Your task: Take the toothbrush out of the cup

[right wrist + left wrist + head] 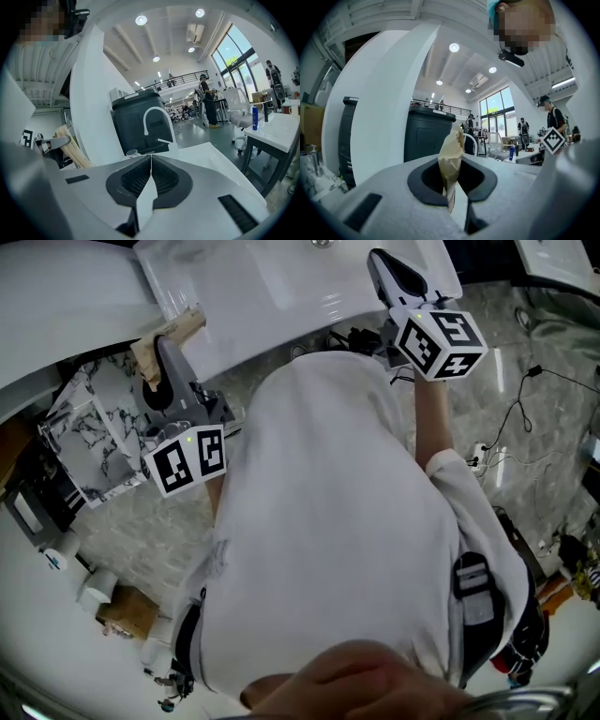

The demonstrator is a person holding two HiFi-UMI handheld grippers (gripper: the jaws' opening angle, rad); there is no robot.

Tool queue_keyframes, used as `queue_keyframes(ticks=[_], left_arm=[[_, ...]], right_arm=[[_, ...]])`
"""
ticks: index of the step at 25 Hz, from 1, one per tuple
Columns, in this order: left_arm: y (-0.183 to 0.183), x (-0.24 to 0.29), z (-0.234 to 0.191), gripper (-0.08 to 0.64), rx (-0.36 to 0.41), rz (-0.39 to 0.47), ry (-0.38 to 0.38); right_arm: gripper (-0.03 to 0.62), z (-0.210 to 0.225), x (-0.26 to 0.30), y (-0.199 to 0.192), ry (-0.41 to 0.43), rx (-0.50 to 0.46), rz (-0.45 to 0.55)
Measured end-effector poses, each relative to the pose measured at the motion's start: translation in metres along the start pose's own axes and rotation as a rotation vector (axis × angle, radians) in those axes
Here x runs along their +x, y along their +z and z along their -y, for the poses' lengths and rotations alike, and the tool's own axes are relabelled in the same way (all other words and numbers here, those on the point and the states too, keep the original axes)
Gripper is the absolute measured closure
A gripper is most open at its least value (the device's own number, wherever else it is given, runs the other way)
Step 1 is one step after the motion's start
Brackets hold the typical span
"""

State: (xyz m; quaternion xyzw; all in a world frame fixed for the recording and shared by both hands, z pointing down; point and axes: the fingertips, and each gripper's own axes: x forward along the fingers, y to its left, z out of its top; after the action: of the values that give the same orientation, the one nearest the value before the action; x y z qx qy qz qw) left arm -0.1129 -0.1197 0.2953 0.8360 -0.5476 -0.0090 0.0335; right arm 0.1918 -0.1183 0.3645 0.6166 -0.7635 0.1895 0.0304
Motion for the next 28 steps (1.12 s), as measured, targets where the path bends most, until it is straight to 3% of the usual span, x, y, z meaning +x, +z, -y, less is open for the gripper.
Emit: queue_keyframes(ticks=[16, 28], left_arm=[[0.005, -0.007, 0.002, 0.518, -0.01, 0.036, 0.013], [0.006, -0.013, 0.0, 0.518, -0.009, 0.043, 0.022]], right_arm=[[0.577, -0.023, 0.005, -0.002, 0.069, -0.032, -0.007], [0.577, -0.019, 0.002, 0.006, 0.058, -0.036, 0.026]])
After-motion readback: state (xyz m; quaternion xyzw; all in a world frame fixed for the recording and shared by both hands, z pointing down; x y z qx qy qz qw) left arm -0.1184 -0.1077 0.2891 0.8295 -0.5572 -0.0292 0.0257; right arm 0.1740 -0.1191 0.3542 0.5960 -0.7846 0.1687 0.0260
